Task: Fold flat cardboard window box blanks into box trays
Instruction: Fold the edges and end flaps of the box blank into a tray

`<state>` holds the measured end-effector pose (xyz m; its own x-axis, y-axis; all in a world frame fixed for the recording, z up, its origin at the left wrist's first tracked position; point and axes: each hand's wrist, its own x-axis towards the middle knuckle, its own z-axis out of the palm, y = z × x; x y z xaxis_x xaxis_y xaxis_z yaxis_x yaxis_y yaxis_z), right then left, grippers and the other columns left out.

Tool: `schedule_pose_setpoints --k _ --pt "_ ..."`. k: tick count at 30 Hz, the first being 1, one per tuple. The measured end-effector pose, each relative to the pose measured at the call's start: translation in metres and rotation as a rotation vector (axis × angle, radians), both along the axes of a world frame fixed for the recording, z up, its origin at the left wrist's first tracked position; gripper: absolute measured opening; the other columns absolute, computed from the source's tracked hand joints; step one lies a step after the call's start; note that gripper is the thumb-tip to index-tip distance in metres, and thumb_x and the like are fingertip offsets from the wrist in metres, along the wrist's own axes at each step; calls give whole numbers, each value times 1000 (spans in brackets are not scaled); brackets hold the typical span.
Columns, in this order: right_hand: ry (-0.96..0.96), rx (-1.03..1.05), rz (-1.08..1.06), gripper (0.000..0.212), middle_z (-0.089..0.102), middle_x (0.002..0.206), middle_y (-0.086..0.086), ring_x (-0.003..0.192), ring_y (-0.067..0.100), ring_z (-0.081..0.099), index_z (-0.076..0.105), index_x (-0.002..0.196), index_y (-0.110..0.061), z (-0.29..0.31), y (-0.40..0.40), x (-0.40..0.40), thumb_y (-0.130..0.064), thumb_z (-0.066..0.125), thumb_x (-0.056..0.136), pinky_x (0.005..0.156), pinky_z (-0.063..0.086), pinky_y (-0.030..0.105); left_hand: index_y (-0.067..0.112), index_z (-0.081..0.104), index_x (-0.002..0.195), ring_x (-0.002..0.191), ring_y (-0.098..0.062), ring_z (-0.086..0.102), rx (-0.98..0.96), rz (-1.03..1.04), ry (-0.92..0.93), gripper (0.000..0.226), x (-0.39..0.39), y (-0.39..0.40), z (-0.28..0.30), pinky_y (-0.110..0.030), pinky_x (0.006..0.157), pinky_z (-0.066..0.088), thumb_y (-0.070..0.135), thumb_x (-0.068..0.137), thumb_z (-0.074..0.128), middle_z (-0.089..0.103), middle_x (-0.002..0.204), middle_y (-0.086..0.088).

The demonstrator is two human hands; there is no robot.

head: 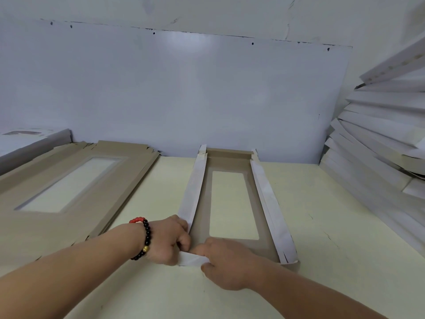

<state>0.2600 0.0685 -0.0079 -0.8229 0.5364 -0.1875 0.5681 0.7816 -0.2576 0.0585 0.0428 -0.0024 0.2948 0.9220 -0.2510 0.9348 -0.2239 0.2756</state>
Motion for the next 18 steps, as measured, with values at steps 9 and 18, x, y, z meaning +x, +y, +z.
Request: schedule_pose_setpoints --k 9,18 --pt "68 -8 22 46 54 123 0 112 24 51 46 136 -43 -5 3 1 -22 43 95 94 43 39 23 56 80 94 -13 47 178 -65 358 23 25 -15 5 -25 96 34 44 84 52 60 89 3" --pt "-25 322 177 26 60 104 -3 100 20 54 57 110 -29 15 26 54 -40 48 89 96 33 34 20 46 120 102 -29 54 179 8 532 29 53 -19 7 -32 82 41 18 91 45 62 104 -7"
